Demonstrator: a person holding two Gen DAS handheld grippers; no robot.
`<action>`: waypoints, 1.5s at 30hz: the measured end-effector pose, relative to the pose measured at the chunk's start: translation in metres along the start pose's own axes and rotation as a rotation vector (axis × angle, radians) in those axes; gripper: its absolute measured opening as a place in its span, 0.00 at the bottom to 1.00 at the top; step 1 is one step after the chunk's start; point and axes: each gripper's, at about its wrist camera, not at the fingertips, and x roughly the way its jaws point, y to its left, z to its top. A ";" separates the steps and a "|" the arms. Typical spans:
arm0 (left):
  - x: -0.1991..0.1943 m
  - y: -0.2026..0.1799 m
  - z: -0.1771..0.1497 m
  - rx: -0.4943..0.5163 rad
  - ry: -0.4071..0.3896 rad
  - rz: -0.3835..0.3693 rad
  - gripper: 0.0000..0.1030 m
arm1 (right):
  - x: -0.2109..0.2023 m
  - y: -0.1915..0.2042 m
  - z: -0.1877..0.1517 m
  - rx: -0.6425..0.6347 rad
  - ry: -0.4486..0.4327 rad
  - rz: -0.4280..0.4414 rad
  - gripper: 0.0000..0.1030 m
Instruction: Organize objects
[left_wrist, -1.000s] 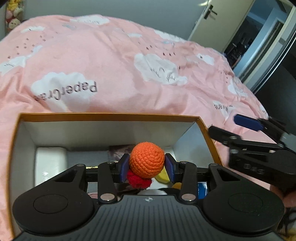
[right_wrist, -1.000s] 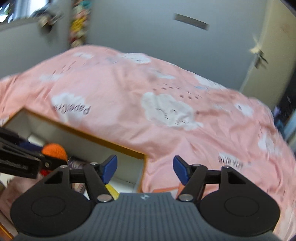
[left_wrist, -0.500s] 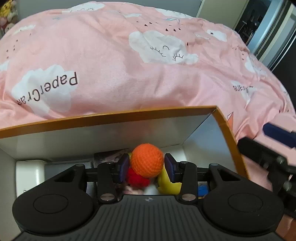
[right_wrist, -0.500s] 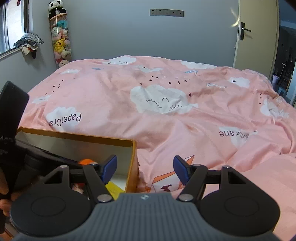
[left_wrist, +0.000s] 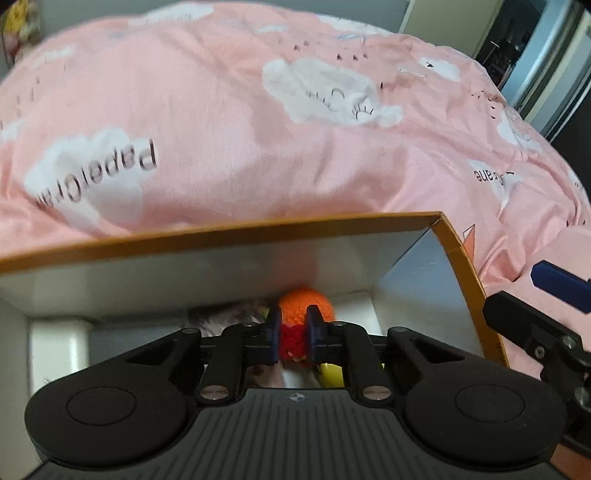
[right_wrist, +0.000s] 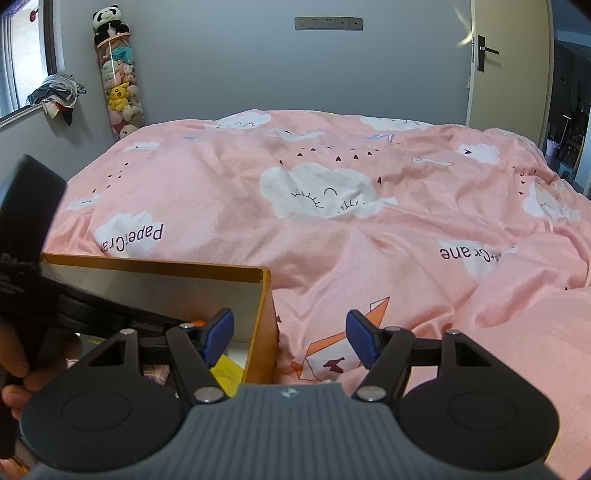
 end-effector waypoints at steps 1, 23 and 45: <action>0.003 0.001 -0.001 -0.013 0.015 -0.008 0.15 | 0.000 0.000 0.000 -0.001 0.000 0.000 0.67; -0.146 -0.009 -0.050 0.123 -0.307 0.139 0.23 | -0.075 0.045 0.008 0.011 -0.062 0.098 0.76; -0.211 0.020 -0.161 0.022 -0.494 0.229 0.36 | -0.145 0.098 -0.061 0.028 -0.043 0.124 0.94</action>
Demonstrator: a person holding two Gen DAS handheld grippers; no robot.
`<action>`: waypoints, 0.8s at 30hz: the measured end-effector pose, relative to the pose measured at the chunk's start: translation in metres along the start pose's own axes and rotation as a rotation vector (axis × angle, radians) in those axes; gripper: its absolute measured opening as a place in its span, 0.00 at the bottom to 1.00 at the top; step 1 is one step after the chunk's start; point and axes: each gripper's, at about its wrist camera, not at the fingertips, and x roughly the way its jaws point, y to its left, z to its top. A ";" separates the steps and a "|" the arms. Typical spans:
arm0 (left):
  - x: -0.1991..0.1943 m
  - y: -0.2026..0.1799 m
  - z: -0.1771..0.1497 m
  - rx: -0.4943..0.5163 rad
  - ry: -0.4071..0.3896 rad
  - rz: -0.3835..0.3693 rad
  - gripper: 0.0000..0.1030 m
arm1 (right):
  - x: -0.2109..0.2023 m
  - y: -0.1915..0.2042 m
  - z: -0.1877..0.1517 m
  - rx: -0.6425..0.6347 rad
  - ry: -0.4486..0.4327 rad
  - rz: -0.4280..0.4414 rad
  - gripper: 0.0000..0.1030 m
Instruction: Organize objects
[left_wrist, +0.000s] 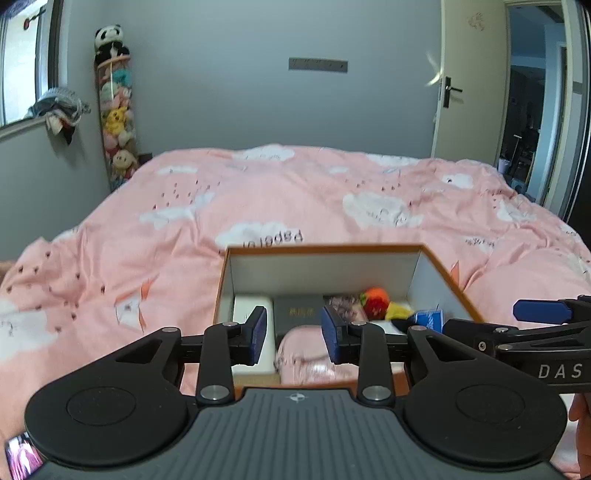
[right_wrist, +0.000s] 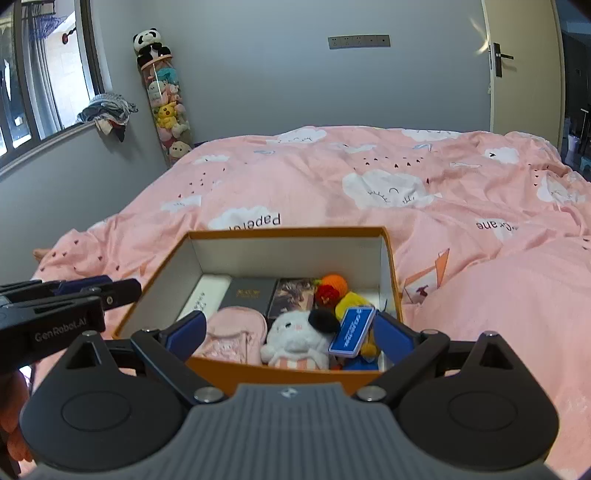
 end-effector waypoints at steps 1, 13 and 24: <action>0.002 0.001 -0.005 -0.004 0.009 0.003 0.36 | 0.002 0.001 -0.005 -0.003 0.001 -0.001 0.94; 0.024 -0.003 -0.037 -0.014 0.058 0.006 0.36 | 0.037 -0.006 -0.035 0.006 0.057 -0.010 0.95; 0.025 -0.001 -0.042 -0.020 0.049 0.005 0.36 | 0.041 -0.003 -0.035 -0.017 0.041 -0.020 0.97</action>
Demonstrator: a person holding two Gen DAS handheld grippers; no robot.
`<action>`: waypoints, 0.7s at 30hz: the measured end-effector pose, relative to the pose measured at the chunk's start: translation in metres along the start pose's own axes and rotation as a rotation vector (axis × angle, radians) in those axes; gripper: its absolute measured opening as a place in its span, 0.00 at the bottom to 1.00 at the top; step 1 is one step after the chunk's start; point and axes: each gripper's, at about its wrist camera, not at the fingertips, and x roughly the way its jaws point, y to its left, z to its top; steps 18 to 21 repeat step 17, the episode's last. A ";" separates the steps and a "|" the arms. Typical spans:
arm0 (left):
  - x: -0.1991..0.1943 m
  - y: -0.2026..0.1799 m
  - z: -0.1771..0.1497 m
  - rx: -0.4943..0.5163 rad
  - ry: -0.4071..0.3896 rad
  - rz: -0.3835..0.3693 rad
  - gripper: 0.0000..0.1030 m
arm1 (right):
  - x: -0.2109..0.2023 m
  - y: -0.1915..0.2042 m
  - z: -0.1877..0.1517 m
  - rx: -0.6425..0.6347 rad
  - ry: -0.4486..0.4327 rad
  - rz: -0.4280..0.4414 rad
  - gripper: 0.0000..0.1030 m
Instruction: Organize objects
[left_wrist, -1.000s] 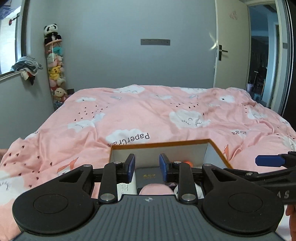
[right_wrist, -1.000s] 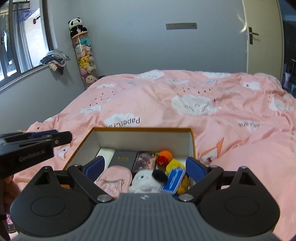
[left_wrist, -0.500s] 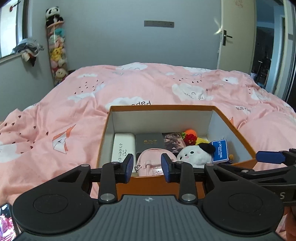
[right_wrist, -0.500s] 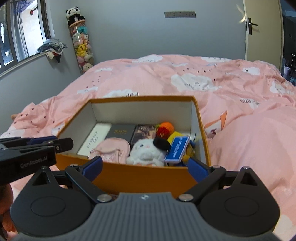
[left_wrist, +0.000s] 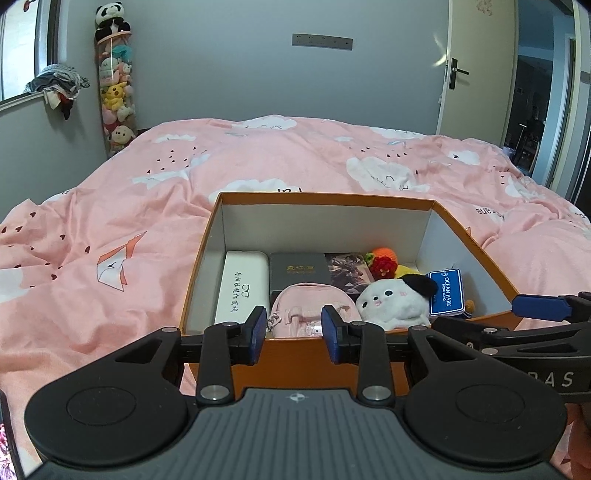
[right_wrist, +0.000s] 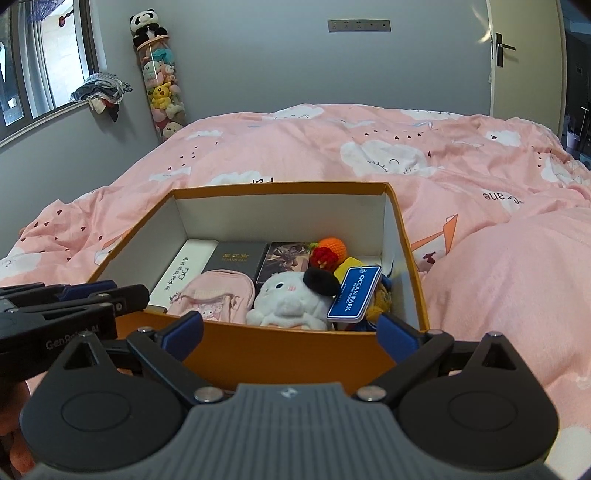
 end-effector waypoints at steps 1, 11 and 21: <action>0.000 0.000 0.000 0.000 0.000 -0.002 0.36 | 0.000 0.000 0.000 0.000 0.001 0.000 0.97; 0.000 -0.001 0.000 0.004 -0.001 0.000 0.37 | 0.001 0.001 -0.001 -0.009 0.003 -0.003 0.98; 0.003 0.002 0.000 -0.008 0.003 0.004 0.42 | 0.001 0.001 -0.001 -0.013 0.003 -0.005 0.98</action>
